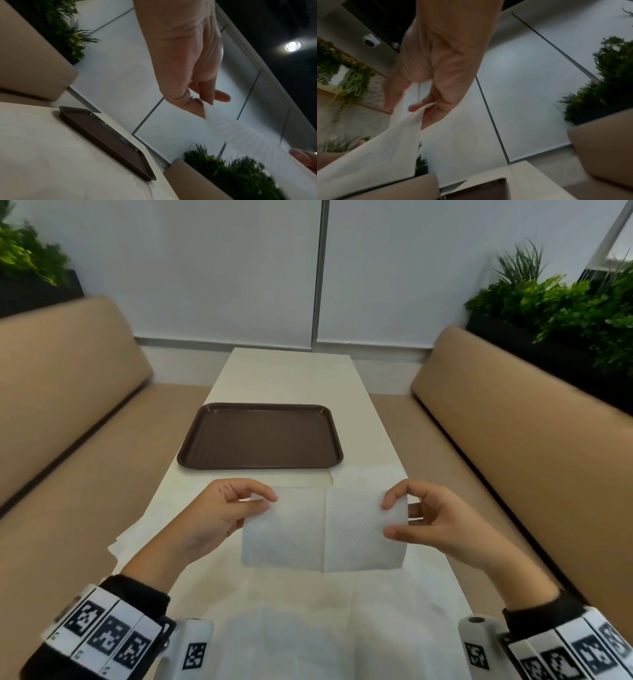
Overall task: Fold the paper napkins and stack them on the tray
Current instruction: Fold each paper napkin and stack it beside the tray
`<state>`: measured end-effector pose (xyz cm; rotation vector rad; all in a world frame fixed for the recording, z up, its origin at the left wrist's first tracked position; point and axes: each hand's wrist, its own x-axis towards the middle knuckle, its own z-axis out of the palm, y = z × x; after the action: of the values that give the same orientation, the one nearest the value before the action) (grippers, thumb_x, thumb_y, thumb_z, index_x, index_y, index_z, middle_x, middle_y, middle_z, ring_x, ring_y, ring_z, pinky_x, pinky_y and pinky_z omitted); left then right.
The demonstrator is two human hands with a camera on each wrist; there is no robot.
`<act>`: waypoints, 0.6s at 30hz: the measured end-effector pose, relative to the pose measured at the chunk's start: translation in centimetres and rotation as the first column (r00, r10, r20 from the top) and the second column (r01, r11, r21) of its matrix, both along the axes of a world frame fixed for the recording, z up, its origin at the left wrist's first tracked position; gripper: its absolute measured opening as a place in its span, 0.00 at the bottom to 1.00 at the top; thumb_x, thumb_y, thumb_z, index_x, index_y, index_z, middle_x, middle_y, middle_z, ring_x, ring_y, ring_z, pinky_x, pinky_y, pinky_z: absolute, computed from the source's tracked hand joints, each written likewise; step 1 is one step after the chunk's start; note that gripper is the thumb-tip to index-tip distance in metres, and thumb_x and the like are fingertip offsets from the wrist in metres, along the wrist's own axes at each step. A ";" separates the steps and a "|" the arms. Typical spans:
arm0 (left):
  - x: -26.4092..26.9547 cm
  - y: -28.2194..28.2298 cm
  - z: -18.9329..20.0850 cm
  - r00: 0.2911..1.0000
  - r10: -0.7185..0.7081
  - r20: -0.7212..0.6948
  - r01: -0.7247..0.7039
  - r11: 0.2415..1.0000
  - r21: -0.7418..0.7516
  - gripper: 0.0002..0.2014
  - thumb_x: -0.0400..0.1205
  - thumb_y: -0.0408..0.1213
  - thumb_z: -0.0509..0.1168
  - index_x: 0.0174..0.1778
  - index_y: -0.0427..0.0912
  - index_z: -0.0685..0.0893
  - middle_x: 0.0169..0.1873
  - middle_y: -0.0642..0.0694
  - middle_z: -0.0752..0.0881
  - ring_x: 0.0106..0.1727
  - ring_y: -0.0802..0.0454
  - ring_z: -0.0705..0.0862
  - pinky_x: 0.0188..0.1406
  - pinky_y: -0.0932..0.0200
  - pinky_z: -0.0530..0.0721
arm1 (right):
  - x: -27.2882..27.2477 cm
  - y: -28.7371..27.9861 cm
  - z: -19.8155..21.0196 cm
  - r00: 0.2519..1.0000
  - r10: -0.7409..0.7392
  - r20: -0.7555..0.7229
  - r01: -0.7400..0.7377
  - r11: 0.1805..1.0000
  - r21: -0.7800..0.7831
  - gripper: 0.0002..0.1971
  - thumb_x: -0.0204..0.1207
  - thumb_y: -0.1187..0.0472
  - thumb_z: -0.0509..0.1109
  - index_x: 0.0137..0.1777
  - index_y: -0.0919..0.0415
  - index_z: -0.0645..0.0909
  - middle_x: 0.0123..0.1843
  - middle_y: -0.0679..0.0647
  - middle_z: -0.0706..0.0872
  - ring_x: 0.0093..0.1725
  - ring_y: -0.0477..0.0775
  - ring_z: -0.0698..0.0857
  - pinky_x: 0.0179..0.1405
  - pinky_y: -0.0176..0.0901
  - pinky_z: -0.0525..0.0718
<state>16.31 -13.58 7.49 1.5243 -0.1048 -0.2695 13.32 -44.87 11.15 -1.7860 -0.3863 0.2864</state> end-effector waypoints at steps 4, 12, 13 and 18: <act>1.4 -1.9 -1.1 0.999 -0.029 -0.044 0.035 0.990 0.139 0.14 0.80 0.24 0.65 0.42 0.45 0.93 0.47 0.50 0.92 0.45 0.58 0.89 0.40 0.70 0.83 | 2.4 -1.4 -3.8 0.972 -0.224 -0.066 0.225 0.974 0.007 0.06 0.74 0.75 0.71 0.40 0.66 0.82 0.37 0.50 0.85 0.36 0.51 0.81 0.39 0.32 0.79; 10.9 -9.0 -4.9 0.993 -0.004 -0.119 0.031 0.972 0.233 0.15 0.77 0.19 0.65 0.51 0.41 0.87 0.50 0.40 0.86 0.51 0.46 0.85 0.54 0.57 0.84 | 11.7 -5.3 -8.3 0.887 -0.446 -0.121 0.415 0.884 -0.216 0.12 0.76 0.74 0.69 0.53 0.59 0.83 0.43 0.58 0.84 0.31 0.51 0.82 0.32 0.42 0.79; 12.5 -9.9 -5.3 0.994 0.034 -0.108 -0.008 0.973 0.231 0.14 0.78 0.19 0.64 0.51 0.40 0.86 0.50 0.39 0.85 0.51 0.45 0.84 0.56 0.55 0.82 | 13.3 -5.9 -8.5 0.882 -0.469 -0.050 0.444 0.860 -0.252 0.11 0.76 0.73 0.69 0.51 0.57 0.84 0.44 0.59 0.84 0.33 0.52 0.80 0.33 0.40 0.78; 18.2 -14.0 -7.8 0.987 0.121 -0.109 -0.090 0.963 0.254 0.17 0.76 0.19 0.67 0.61 0.32 0.83 0.55 0.33 0.83 0.57 0.39 0.83 0.62 0.46 0.83 | 19.7 -7.5 -10.5 0.835 -0.549 0.029 0.524 0.779 -0.344 0.15 0.76 0.72 0.68 0.60 0.58 0.83 0.61 0.61 0.84 0.43 0.57 0.84 0.40 0.43 0.84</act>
<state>34.52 -27.55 -0.36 1.7510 0.1129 -0.2991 33.03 -52.36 0.62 -2.1329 0.2577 0.0048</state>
